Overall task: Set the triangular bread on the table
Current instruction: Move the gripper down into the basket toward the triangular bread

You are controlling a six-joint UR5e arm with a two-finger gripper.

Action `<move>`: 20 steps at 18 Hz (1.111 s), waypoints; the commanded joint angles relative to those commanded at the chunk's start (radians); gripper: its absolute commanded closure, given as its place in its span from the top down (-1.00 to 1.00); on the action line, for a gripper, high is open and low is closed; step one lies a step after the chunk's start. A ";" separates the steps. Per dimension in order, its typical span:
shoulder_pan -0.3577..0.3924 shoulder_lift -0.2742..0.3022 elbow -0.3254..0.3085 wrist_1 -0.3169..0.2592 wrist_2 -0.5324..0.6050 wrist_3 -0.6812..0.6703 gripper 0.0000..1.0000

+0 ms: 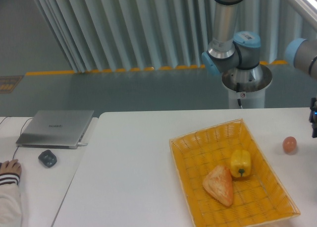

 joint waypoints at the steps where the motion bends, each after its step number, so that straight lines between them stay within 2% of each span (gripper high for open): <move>1: -0.038 0.003 0.003 0.002 -0.003 -0.098 1.00; 3: -0.120 0.002 0.011 0.005 -0.005 -0.210 1.00; 7: -0.172 0.005 0.012 0.006 -0.008 -0.263 1.00; 14: -0.267 0.011 0.014 0.015 -0.023 -0.470 1.00; 20: -0.355 -0.020 0.012 0.081 -0.020 -0.626 1.00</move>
